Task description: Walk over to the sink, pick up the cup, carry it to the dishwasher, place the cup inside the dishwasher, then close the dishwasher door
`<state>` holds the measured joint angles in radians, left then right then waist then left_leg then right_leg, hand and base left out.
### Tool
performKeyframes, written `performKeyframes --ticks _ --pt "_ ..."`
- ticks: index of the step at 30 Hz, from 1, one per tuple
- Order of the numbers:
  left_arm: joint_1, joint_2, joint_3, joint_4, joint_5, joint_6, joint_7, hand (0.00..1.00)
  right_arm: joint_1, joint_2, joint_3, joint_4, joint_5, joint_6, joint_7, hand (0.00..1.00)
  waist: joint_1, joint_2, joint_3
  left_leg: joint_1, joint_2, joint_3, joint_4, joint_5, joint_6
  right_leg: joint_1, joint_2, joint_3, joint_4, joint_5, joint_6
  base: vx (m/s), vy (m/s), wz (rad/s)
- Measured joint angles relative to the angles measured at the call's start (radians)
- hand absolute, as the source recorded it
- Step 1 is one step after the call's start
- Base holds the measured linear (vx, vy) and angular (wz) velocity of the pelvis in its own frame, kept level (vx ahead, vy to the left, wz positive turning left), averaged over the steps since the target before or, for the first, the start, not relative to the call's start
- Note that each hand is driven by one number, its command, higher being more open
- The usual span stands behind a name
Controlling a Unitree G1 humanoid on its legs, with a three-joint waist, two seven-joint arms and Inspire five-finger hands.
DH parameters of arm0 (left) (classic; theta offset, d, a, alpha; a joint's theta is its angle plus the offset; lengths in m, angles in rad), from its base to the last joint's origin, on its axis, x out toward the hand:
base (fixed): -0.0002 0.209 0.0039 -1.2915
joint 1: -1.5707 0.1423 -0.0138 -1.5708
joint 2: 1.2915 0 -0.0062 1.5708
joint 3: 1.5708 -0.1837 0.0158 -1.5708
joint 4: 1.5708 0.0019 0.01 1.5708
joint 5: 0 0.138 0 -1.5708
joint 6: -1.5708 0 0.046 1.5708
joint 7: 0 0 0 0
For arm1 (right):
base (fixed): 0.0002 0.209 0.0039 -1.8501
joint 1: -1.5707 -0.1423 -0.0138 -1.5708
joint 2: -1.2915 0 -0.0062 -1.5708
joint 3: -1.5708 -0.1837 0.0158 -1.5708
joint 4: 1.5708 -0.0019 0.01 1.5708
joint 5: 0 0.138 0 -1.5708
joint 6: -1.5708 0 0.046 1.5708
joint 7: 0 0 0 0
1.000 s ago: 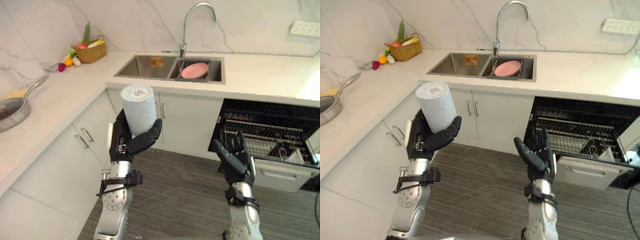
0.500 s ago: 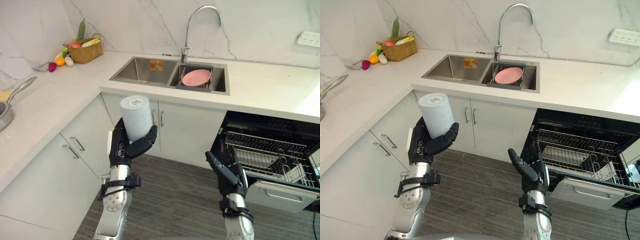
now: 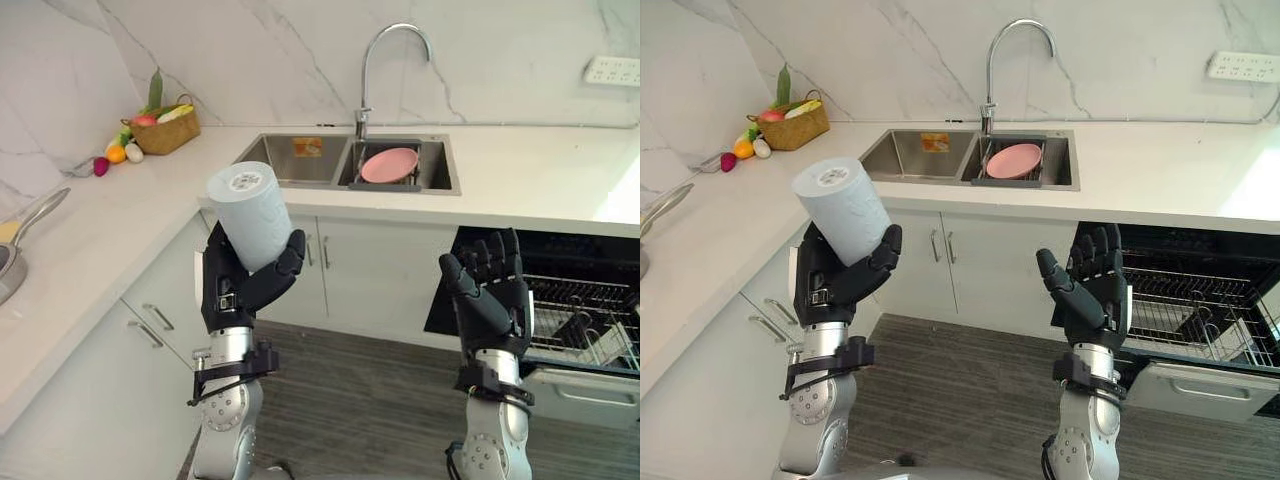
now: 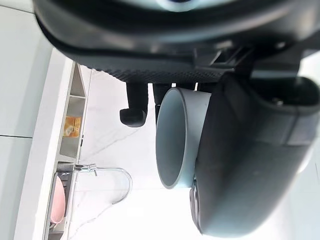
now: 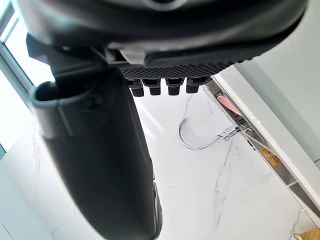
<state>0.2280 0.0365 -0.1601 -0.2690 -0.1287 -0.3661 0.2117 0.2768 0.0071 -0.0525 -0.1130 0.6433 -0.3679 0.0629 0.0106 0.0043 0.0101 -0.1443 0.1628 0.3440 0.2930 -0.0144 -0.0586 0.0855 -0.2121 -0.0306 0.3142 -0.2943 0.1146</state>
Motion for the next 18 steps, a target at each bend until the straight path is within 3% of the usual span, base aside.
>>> performKeyframes --ticks 4,6,7,9,11,12,13,15,16,17,18 --pt "-0.004 0.009 -0.031 -0.002 0.01 -0.002 -0.02 0.0 0.001 0.0 0.01 -0.044 0.001 0.0 -0.014 1.0 -0.002 -0.013 0.012 -0.021 -0.005 0.03 0.152 -0.14 0.026 0.008 -0.034 0.03 0.006 0.006 0.014 0.13 0.225 -0.31" --pt "-0.02 0.023 -0.075 -0.002 0.012 -0.002 -0.049 0.0 0.001 0.005 -0.02 -0.044 0.01 0.0 -0.024 1.0 -0.01 -0.023 0.002 -0.02 -0.031 0.026 0.158 -0.164 0.035 -0.002 -0.056 0.029 0.046 0.011 0.007 0.14 0.211 0.07" --pt "-0.041 0.031 -0.11 -0.002 0.016 -0.002 -0.084 0.0 -0.004 0.005 -0.045 -0.034 0.04 -0.001 -0.024 1.0 -0.028 -0.028 -0.004 -0.019 -0.061 0.017 0.134 -0.166 0.038 -0.06 -0.072 0.035 0.147 0.03 -0.022 0.14 0.175 0.2" --pt "-0.065 0.038 -0.129 -0.002 0.034 -0.002 -0.104 0.0 -0.018 0.005 -0.069 -0.008 0.041 -0.001 -0.025 1.0 -0.031 -0.028 -0.004 -0.015 -0.098 -0.013 0.109 -0.166 0.041 -0.139 -0.087 0.048 0.27 0.065 -0.027 0.12 0.192 -0.01" --pt "-0.114 0.059 -0.147 0.001 0.05 0.0 -0.114 0.0 -0.043 0.015 -0.096 0.04 0.039 0.004 -0.047 1.0 -0.035 -0.039 0.003 0.026 -0.144 -0.023 0.076 -0.17 0.073 -0.239 -0.128 0.054 0.452 0.153 0.017 0.15 0.195 -0.35" --pt "-0.131 0.063 -0.143 0.005 0.051 0.001 -0.112 0.0 -0.052 0.018 -0.097 0.059 0.038 0.006 -0.064 1.0 -0.046 -0.044 0.006 0.061 -0.148 0.002 0.068 -0.172 0.088 -0.27 -0.164 0.026 0.511 0.206 0.031 0.2 0.086 -0.69" --pt "-0.138 0.061 -0.139 0.007 0.051 0.005 -0.093 0.0 -0.062 0.017 -0.097 0.078 0.033 0.011 -0.067 1.0 -0.052 -0.035 0.001 0.085 -0.142 0.029 0.068 -0.181 0.101 -0.289 -0.201 -0.045 0.523 0.247 0.011 0.26 0.066 -0.78" --pt "-0.162 0.061 -0.116 0.009 0.051 0.008 -0.06 0.0 -0.084 0.013 -0.093 0.107 0.028 0.02 -0.067 1.0 -0.054 -0.018 -0.008 0.096 -0.119 0.025 0.049 -0.182 0.104 -0.313 -0.226 -0.154 0.499 0.26 -0.025 0.21 -0.001 -1.08" --pt "-0.172 0.062 -0.106 0.011 0.051 0.008 -0.05 0.0 -0.092 0.014 -0.092 0.111 0.023 0.025 -0.067 1.0 -0.054 -0.016 -0.005 0.102 -0.106 0.03 0.035 -0.183 0.104 -0.32 -0.227 -0.18 0.491 0.239 -0.029 0.11 -0.085 -1.46" --pt "-0.202 0.062 -0.068 0.031 0.051 0.008 -0.021 0.0 -0.11 0.013 -0.091 0.116 0.006 0.032 -0.068 1.0 -0.052 -0.014 0.016 0.134 -0.078 0.048 -0.004 -0.178 0.097 -0.329 -0.214 -0.26 0.453 0.153 -0.02 0.07 -0.091 -1.56" --pt "-0.216 0.066 -0.025 0.062 0.05 0.01 0.0 0.0 -0.121 0.01 -0.093 0.116 -0.012 0.034 -0.067 1.0 -0.052 -0.008 0.02 0.167 -0.052 0.096 -0.032 -0.174 0.09 -0.332 -0.192 -0.325 0.362 0.142 -0.012 0.06 -0.091 -1.63"
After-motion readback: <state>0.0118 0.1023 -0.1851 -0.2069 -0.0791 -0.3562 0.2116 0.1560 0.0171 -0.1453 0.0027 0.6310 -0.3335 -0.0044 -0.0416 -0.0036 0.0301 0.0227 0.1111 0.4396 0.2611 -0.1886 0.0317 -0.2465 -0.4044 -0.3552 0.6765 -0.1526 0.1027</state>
